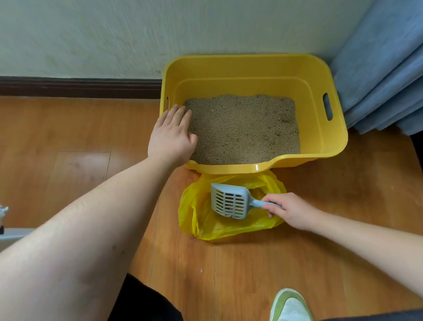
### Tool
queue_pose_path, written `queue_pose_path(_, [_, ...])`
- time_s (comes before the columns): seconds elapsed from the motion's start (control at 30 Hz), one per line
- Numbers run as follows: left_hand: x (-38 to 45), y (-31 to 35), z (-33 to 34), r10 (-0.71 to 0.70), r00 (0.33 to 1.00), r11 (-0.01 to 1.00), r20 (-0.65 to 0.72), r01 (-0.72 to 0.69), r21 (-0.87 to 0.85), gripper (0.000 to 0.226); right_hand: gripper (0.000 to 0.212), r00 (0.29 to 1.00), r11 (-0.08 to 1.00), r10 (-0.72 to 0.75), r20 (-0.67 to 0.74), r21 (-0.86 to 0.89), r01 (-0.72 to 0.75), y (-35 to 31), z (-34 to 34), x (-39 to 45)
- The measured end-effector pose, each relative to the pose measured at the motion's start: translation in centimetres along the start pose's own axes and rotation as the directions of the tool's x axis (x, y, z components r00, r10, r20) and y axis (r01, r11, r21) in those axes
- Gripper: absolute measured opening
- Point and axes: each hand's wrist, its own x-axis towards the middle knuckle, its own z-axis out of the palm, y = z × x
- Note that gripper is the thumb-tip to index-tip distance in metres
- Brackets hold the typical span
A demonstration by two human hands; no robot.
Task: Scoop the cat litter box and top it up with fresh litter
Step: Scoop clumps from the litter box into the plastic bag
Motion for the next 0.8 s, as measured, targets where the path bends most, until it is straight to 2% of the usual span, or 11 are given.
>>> queue_pose_path(0.1, [0.0, 0.0, 0.0, 0.001, 1.0, 1.0, 0.001, -0.001, 0.002, 0.065, 0.031, 1.0, 0.996, 0.007, -0.009, 0.085, -0.006, -0.6, -0.5, 0.1])
queue_pose_path(0.3, [0.0, 0.0, 0.0, 0.009, 1.0, 1.0, 0.002, -0.009, 0.001, 0.062, 0.028, 0.998, 0.99, -0.036, -0.053, 0.138, 0.043, -0.7, -0.5, -0.1])
queue_pose_path(0.4, [0.1, 0.0, 0.2, 0.012, 1.0, 1.0, -0.006, -0.012, 0.005, 0.063, 0.015, 0.979, 0.987, -0.094, -0.18, 0.109, 0.115, -0.9, -0.8, -0.2])
queue_pose_path(0.6, [0.0, -0.1, 0.2, 0.069, 0.997, 0.995, 0.024, -0.07, 0.066, 0.059, 0.024, 0.888, 0.981, -0.113, -0.446, 0.09, 0.171, -3.4, -4.6, 0.1])
queue_pose_path(0.7, [0.0, -0.1, 0.1, 0.091, 0.995, 0.992, 0.044, -0.094, 0.088, 0.062, 0.017, 0.859, 0.994, -0.084, -0.505, 0.019, 0.108, -4.9, -7.8, 0.3])
queue_pose_path(0.8, [0.0, 0.0, -0.1, 0.177, 0.982, 0.98, 0.058, -0.181, 0.084, 0.069, 0.021, 0.886, 0.982, 0.062, -0.46, -0.128, -0.136, -5.6, -10.6, 0.6])
